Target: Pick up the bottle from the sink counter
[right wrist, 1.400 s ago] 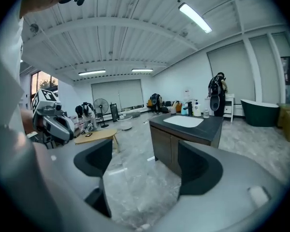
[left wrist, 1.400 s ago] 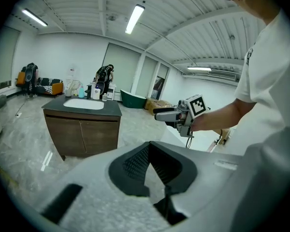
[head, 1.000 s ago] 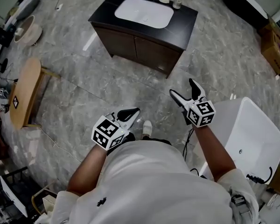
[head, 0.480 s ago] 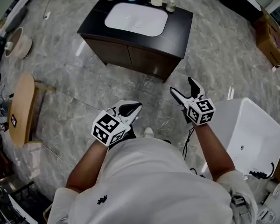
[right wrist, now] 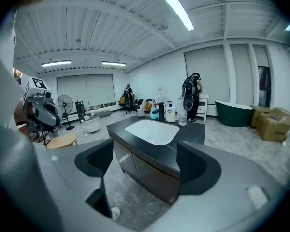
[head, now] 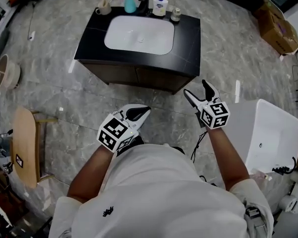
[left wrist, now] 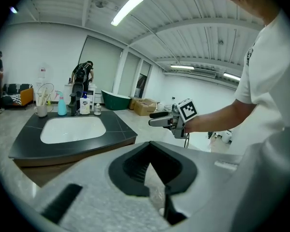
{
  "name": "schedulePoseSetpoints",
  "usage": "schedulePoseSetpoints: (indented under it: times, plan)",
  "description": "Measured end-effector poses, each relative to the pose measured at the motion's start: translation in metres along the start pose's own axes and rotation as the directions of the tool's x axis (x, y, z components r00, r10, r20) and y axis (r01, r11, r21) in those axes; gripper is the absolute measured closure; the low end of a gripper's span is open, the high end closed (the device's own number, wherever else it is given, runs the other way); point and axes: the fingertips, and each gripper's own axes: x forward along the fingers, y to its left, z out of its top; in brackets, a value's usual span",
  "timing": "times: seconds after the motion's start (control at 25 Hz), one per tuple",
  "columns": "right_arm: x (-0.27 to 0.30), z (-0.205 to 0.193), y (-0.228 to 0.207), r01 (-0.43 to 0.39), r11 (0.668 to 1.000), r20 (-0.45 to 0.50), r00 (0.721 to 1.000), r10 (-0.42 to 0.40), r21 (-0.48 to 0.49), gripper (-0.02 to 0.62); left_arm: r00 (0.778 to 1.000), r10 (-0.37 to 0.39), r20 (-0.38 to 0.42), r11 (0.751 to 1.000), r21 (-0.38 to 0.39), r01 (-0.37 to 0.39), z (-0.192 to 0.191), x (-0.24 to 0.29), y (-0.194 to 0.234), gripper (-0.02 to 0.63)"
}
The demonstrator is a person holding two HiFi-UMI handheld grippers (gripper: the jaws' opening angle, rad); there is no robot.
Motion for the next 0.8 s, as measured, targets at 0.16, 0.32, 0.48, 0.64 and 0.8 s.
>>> schedulePoseSetpoints:
  times: [0.16, 0.32, 0.48, 0.64, 0.8]
  plan:
    - [0.037, 0.012, 0.001, 0.057, 0.998, -0.002, 0.998, -0.057, -0.003, 0.172, 0.999, -0.042, -0.005, 0.999, 0.022, 0.042, 0.005, -0.013, 0.039, 0.600]
    - [0.071, 0.029, -0.001, 0.098, 0.995, 0.002, 0.995, -0.098, 0.003, 0.173, 0.998, -0.067, -0.014, 0.997, 0.043, 0.067, 0.011, -0.021, 0.074, 0.600]
    - [0.103, 0.038, -0.013, 0.112, 0.994, -0.017, 0.994, -0.112, 0.008, 0.173, 0.998, -0.069, 0.006, 0.997, 0.020, 0.068, 0.021, -0.020, 0.099, 0.600]
    - [0.141, 0.050, -0.043, 0.111, 0.994, -0.029, 0.993, -0.111, -0.014, 0.174, 0.999, -0.052, 0.016, 0.999, 0.000, 0.052, 0.033, -0.011, 0.125, 0.600]
    - [0.189, 0.062, -0.086, 0.099, 0.994, -0.043, 0.994, -0.101, -0.038, 0.175, 1.000, 0.006, 0.029, 1.000, -0.021, -0.006, 0.054, 0.003, 0.163, 0.600]
